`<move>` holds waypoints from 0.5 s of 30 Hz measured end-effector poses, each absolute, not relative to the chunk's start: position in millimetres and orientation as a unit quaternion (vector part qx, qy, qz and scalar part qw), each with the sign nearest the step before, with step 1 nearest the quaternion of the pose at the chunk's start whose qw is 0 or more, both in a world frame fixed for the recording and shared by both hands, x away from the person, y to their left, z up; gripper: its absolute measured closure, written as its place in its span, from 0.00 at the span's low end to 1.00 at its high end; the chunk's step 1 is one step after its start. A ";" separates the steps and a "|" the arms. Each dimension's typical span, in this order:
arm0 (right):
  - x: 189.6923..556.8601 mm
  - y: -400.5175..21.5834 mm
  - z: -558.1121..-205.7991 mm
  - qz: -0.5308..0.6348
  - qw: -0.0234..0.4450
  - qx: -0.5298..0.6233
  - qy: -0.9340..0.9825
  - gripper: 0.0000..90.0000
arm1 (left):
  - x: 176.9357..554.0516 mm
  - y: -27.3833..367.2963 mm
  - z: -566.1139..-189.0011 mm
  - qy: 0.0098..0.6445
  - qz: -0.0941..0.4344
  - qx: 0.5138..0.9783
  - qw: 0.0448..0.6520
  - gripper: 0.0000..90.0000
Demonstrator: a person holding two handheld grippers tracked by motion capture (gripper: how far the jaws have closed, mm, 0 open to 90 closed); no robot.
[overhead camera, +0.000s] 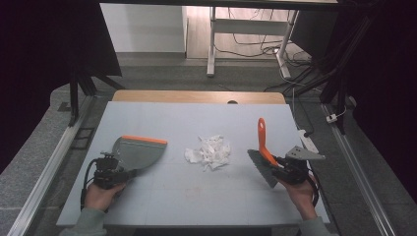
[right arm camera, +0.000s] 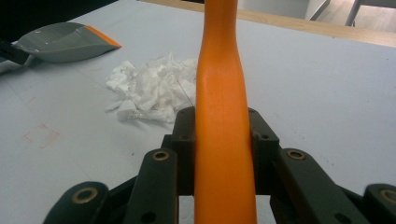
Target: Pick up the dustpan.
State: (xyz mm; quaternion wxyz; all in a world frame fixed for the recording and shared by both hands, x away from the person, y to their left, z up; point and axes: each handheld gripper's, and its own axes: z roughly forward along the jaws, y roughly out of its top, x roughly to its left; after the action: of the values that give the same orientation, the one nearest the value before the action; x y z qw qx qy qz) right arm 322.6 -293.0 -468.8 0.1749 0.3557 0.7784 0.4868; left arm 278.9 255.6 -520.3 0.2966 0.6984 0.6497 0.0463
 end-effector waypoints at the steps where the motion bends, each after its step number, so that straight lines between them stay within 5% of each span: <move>1: 322.2 -293.0 -468.5 0.489 0.174 0.352 0.779 0.78 | 278.7 255.9 -520.1 0.649 0.048 0.698 0.297 0.68; 15: 321.8 -293.3 -467.6 0.491 0.176 0.351 0.778 0.78 | 277.7 257.8 -519.3 0.639 0.054 0.705 0.304 0.68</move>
State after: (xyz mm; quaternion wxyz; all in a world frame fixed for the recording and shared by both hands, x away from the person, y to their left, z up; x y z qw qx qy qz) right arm 321.8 -293.3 -467.6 0.1757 0.3514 0.7778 0.4906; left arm 277.7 257.8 -519.3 0.3045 0.7047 0.6386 0.0539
